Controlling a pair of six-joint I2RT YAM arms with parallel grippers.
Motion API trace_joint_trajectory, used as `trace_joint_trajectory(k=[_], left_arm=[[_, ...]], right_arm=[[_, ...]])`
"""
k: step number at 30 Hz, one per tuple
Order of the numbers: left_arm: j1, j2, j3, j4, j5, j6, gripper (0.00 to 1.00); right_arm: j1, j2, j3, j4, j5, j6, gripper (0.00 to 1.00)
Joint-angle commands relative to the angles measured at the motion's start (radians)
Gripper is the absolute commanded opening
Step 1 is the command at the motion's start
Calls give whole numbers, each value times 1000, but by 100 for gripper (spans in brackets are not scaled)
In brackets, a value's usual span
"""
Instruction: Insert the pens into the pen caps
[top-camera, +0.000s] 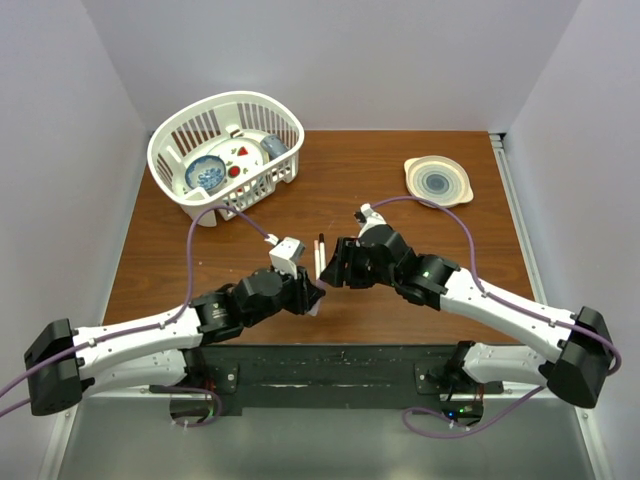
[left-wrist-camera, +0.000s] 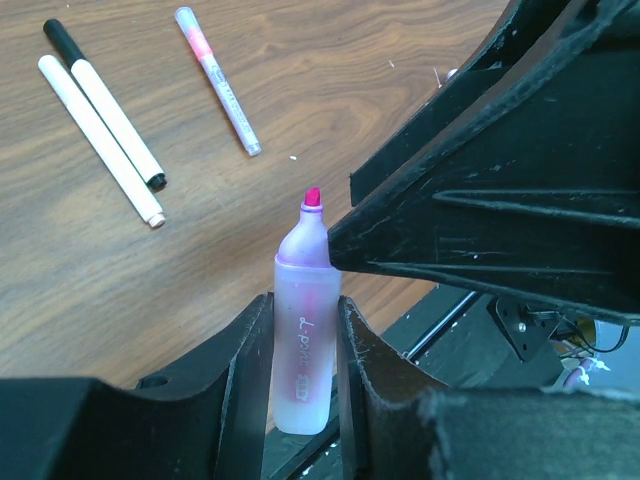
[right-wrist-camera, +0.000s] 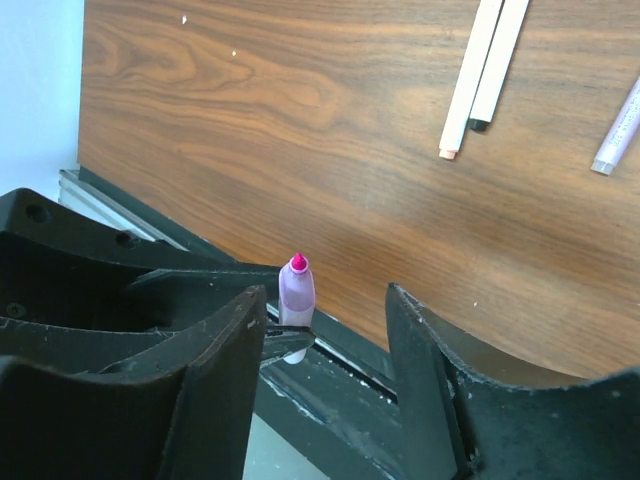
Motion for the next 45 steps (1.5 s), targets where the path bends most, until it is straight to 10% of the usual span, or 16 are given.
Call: trace_joint_trajectory(k=[1,15,23,29,45], left_arm=[[-8,-14,-5,65,-18,33,0],[-23,-43,-8,109,-32,73,0],[-24,-101,-33,122,-33,67,0],[-24,-198,-22,71,5,79,49],[-24,-355,57,154,408,25,65]], right_arm=[[0,-13,19,39,-14,0,53],[-1,36,-9,89,-102,-1,40],[-1,-1,-24,186,-160,-29,1],[-3,-92,53,208,-249,-240,0],[-3,-266,20,468,-513,-215,0]])
